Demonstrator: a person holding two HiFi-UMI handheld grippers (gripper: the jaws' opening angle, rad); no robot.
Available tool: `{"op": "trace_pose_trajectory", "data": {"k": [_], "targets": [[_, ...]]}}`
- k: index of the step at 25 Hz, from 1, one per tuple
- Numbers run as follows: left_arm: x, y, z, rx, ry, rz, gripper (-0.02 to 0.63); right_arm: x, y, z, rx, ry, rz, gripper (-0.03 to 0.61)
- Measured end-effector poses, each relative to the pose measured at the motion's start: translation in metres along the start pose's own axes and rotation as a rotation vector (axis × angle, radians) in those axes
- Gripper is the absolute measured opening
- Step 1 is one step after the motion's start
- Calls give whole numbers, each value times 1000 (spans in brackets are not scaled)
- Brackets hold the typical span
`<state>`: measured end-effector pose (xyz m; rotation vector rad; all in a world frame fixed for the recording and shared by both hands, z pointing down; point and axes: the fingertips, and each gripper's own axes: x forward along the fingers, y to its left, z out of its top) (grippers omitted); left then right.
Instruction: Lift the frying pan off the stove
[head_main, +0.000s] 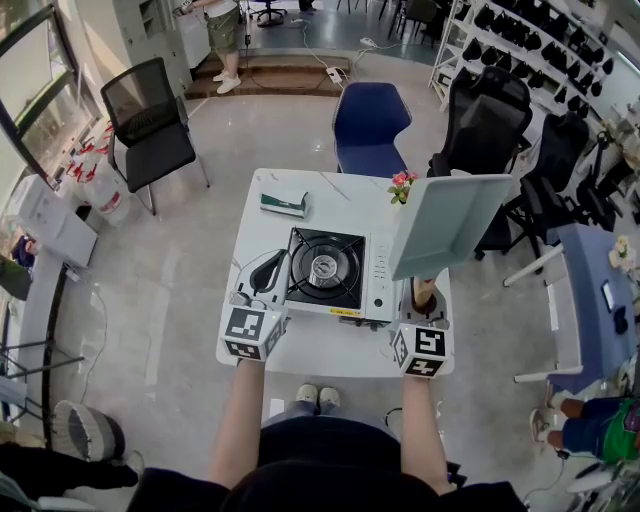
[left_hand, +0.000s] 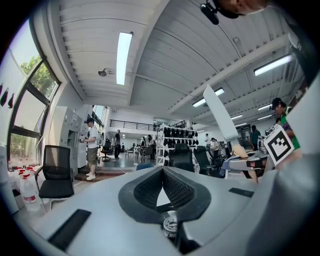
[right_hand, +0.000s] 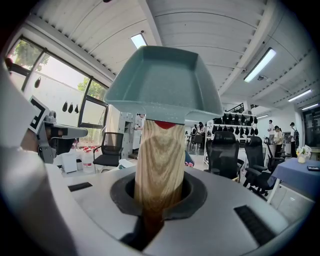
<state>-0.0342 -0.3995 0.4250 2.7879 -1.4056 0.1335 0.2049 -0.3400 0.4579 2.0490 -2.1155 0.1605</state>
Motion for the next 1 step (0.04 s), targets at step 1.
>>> {"op": "trace_pose_trajectory", "data": {"k": [1], "targets": [[-1,0,0,0,0,1,17,0,0,0,-1,0,1,31]]}}
